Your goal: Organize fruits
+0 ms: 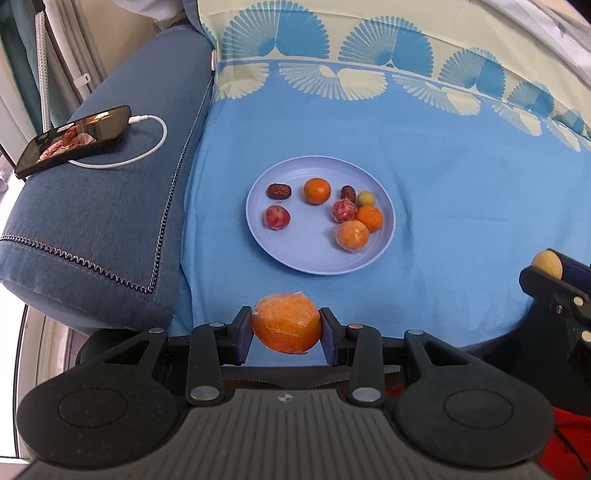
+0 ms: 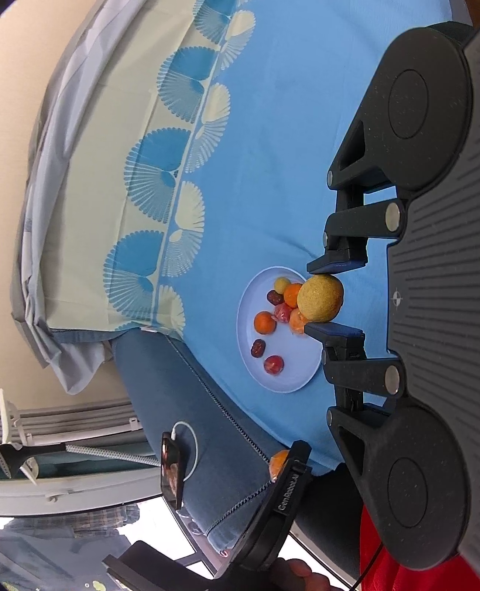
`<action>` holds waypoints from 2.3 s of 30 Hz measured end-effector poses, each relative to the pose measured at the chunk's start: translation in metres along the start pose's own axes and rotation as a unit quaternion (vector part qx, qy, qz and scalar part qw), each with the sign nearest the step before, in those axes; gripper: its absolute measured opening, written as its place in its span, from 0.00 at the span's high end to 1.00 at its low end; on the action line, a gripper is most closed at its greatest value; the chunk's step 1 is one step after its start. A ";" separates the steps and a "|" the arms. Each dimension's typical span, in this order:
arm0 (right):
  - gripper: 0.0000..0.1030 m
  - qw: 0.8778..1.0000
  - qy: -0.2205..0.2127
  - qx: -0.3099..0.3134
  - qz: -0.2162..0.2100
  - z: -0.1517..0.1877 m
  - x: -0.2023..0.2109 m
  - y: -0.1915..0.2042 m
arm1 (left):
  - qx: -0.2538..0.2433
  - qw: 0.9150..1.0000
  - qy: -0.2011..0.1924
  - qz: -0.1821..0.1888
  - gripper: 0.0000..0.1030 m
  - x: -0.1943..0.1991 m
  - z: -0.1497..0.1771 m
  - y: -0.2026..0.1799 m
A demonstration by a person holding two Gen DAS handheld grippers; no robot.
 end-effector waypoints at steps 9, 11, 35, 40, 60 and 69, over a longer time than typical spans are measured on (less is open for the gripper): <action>0.71 1.000 0.023 0.001 -0.021 -0.030 -0.055 0.001 | 0.008 1.000 0.011 0.016 0.59 -0.025 -0.051 0.010; 0.71 0.999 0.029 0.009 -0.024 -0.036 -0.074 0.004 | 0.007 1.000 0.015 0.021 0.59 -0.035 -0.066 0.010; 0.71 0.989 0.077 0.116 -0.048 -0.077 -0.214 0.026 | -0.114 0.989 0.095 0.024 0.60 -0.158 -0.170 -0.022; 0.55 0.990 0.071 0.112 -0.038 -0.086 -0.226 0.026 | -0.114 0.990 0.075 0.021 0.39 -0.156 -0.180 -0.023; 0.01 0.992 0.068 0.108 -0.003 -0.069 -0.113 0.055 | -0.049 0.999 -0.016 0.011 0.00 -0.035 -0.107 0.001; 0.01 0.992 0.040 0.117 0.016 -0.049 -0.074 0.061 | -0.018 0.998 -0.056 0.006 0.00 0.008 -0.073 0.008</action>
Point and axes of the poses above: each gripper's, at about its wrist camera, not at the fingertips, and x roughly against the way its jaws point, y to its left, z to its underside, the point moved 4 cm from there along -x, roughly the way its jaws point, and after that the axes turned 10 degrees about y, right-handed, at the moved point
